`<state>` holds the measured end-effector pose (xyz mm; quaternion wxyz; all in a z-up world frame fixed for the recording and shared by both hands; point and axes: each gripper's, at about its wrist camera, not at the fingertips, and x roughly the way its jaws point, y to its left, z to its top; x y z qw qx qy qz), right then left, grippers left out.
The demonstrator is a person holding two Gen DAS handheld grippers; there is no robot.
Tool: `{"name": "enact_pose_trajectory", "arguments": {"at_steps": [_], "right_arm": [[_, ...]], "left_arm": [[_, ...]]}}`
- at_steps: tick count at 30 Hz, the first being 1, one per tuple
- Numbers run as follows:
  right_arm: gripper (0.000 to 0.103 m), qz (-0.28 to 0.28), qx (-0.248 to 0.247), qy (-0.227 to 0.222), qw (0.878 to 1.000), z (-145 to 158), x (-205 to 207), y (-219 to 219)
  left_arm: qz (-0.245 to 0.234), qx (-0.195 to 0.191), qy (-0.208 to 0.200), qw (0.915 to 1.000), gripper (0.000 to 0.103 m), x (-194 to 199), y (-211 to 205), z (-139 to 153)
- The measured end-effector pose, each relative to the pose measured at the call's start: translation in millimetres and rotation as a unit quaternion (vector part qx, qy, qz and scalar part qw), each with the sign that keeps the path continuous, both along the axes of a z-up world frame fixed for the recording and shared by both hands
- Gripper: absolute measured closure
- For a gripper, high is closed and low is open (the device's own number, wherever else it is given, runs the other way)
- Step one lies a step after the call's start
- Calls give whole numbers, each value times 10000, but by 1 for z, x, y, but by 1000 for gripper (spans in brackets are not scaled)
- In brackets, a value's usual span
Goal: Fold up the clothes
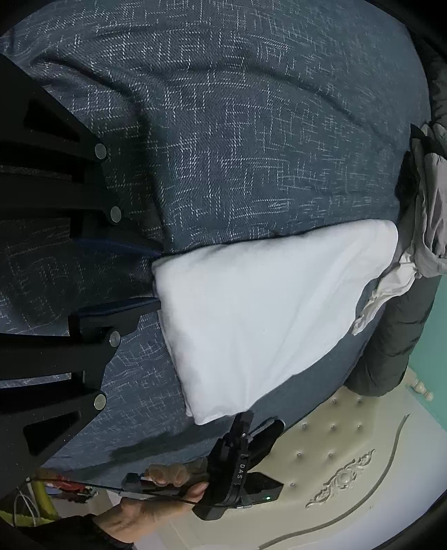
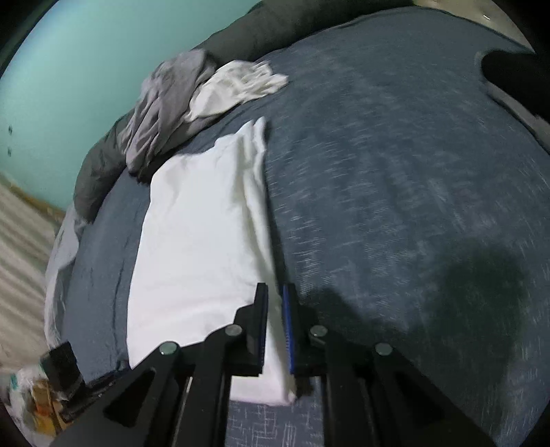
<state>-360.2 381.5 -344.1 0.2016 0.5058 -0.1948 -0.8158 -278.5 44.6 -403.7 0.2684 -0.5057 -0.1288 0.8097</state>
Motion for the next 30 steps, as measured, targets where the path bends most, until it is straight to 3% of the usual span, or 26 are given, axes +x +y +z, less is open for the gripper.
{"name": "enact_pose_trajectory", "arguments": {"at_steps": [2, 4, 9, 12, 18, 30], "right_arm": [[92, 114, -4, -35, 9999, 3, 7, 1], [78, 315, 79, -51, 9995, 4, 14, -3], [78, 634, 255, -103, 9976, -4, 24, -18], [100, 620, 273, -113, 9976, -10, 29, -18], [102, 217, -152, -224, 9994, -12, 39, 7], [101, 230, -184, -224, 9993, -17, 43, 10]], "left_arm": [[31, 10, 11, 10000, 76, 0, -2, 1], [66, 26, 23, 10000, 76, -1, -4, 2], [71, -1, 45, 10000, 76, 2, -3, 4], [58, -34, 51, 10000, 76, 5, -3, 5], [52, -57, 40, 10000, 76, 6, -2, 5], [288, 48, 1, 9996, 74, -6, -15, 10]]}}
